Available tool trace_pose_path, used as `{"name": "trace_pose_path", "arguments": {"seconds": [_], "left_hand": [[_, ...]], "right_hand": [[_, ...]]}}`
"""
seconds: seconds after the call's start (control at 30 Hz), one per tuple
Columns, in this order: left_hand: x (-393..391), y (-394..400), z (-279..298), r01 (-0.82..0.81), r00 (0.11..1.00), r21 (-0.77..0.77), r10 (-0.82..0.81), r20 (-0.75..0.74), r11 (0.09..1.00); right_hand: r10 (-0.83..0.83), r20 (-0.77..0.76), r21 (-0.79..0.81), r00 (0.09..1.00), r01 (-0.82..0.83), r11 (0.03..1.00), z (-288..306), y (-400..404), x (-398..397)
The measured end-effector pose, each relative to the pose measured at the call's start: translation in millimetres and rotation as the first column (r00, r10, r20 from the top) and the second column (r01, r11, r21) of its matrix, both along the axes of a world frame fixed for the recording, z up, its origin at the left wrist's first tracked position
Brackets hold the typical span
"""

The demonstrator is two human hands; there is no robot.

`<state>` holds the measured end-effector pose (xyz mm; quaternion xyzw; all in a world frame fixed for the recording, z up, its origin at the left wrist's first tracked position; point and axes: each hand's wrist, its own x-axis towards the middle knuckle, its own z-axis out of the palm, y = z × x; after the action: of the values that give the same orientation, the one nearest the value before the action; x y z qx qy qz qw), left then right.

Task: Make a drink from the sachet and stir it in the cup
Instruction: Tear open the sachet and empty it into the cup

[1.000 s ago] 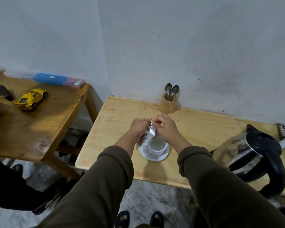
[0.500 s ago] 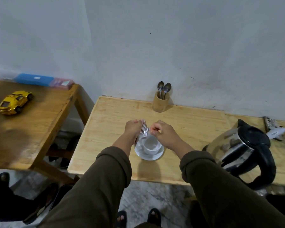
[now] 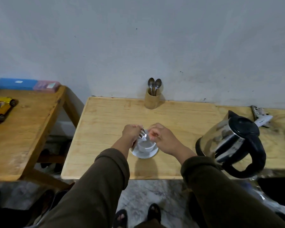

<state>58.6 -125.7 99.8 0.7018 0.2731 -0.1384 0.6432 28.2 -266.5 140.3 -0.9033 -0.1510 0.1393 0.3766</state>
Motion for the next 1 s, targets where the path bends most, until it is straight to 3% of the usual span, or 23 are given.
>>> {"name": "trace_pose_path", "arguments": {"seconds": [0.17,0.47,0.6,0.73,1.0], "left_hand": [[8,1,6,0.118,0.981,0.199,-0.083,-0.174,0.973],[19,-5,-6,0.297,0.928,0.335,-0.189,-0.32,0.894],[21,-4,3,0.351,0.913,0.277,-0.262,-0.312,0.895],[17,0,17,0.301,0.896,0.006,-0.281,-0.345,0.954],[15,22,35,0.252,0.948,-0.051,-0.257,-0.186,0.966]], "right_hand": [[-0.127,-0.028,0.035,0.991,0.128,0.991,-5,1,-3],[-0.154,-0.077,0.061,0.985,0.159,0.985,-15,3,-15],[-0.19,-0.009,-0.013,0.982,0.19,0.982,-21,5,-11],[-0.221,0.003,-0.04,0.975,0.221,0.975,-27,1,-4],[-0.299,-0.046,-0.079,0.953,0.295,0.952,-31,-2,10]]}}
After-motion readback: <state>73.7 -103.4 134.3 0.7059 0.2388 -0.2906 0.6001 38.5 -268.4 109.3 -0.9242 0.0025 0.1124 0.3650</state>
